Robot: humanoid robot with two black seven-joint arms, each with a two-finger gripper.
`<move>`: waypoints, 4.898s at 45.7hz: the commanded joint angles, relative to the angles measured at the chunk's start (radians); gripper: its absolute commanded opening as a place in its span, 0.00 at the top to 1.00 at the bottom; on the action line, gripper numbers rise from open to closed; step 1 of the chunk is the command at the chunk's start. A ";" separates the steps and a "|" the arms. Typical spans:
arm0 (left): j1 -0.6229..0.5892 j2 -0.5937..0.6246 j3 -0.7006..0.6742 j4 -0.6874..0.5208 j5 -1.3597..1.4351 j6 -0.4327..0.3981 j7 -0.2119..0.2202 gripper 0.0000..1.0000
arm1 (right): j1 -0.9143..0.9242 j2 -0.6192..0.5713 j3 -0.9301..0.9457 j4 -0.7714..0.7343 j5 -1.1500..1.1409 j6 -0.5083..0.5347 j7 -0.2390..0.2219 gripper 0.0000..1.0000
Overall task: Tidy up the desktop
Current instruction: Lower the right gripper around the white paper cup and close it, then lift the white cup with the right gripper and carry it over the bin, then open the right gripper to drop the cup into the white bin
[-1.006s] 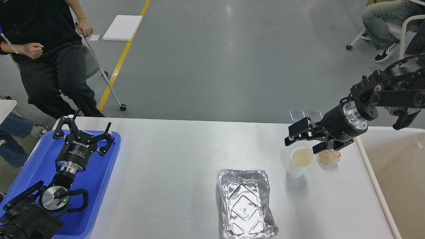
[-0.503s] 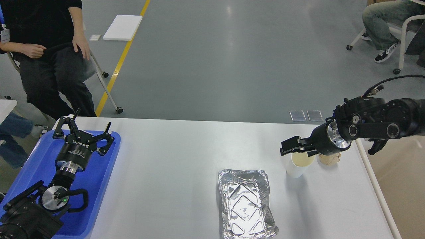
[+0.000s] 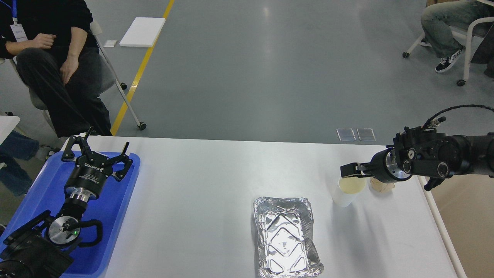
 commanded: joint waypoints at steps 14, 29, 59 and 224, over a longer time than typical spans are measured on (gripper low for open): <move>0.000 0.000 0.000 0.000 0.000 0.000 0.000 0.01 | -0.079 0.012 0.003 -0.043 -0.044 -0.010 -0.005 0.03; 0.000 0.000 0.000 0.000 0.000 0.000 0.000 0.01 | -0.092 0.029 0.001 -0.062 -0.081 -0.012 -0.004 0.24; 0.000 0.000 0.000 0.000 0.000 0.000 0.000 0.01 | -0.089 0.031 -0.005 -0.060 -0.125 -0.032 -0.004 1.00; 0.002 0.000 0.000 0.000 0.000 0.000 0.000 0.01 | -0.288 -0.514 0.354 -0.439 -0.326 0.310 0.044 1.00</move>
